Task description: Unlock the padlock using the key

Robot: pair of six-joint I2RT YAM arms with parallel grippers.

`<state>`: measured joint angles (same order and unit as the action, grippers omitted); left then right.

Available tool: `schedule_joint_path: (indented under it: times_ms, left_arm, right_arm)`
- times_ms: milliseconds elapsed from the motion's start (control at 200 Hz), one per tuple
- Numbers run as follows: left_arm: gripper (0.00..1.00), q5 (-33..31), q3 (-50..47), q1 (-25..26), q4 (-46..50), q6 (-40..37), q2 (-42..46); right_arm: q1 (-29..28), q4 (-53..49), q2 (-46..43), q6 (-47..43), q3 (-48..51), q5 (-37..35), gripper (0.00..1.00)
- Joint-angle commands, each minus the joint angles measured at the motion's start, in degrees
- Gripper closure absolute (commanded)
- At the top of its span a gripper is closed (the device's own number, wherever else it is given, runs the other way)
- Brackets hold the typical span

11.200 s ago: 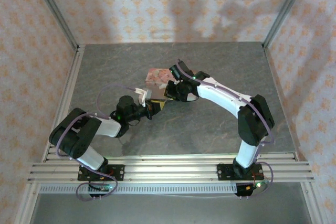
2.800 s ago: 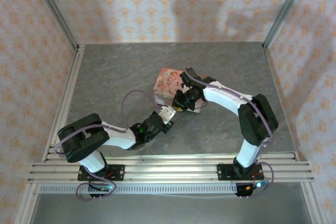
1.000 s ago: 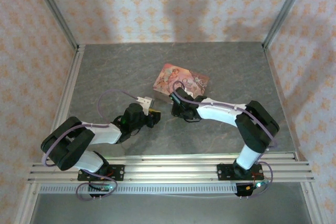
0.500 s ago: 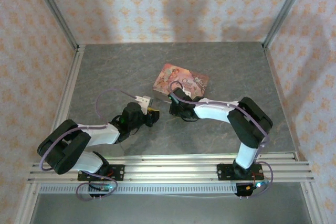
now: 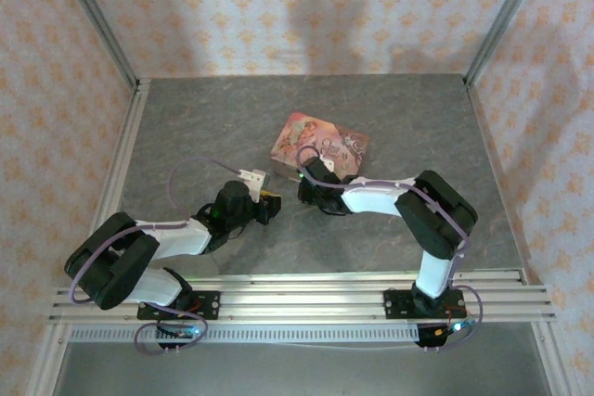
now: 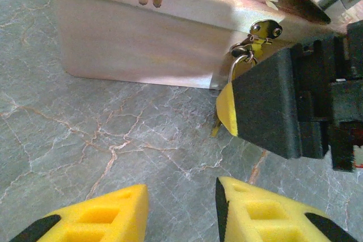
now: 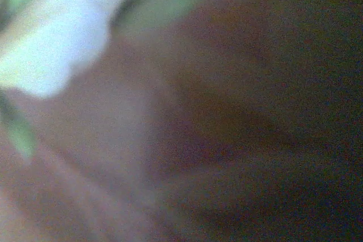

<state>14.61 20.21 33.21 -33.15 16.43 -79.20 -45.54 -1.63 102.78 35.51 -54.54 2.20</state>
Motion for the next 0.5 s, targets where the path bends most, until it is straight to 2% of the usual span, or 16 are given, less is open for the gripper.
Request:
schedule_joint_path:
  times_ms: [0,260,380,495]
  left_arm:
    - [0.63,-0.25,0.21,-0.77,0.6,-1.14,0.62]
    - [0.63,-0.81,-0.17,-0.93,0.8,-1.27,1.03]
    - [0.63,-1.1,0.0,-1.03,1.39,-1.23,1.49]
    - [0.63,-1.51,1.07,-1.04,2.9,-1.14,2.11]
  right_arm:
    - [0.28,1.58,1.56,-1.44,0.74,-3.13,0.73]
    - [0.28,2.84,-1.31,-3.24,3.33,-5.18,0.95]
    - [0.32,-0.18,-3.92,-5.11,4.04,-4.59,1.0]
    - [0.58,-3.54,-7.45,-6.43,5.14,-2.47,1.0]
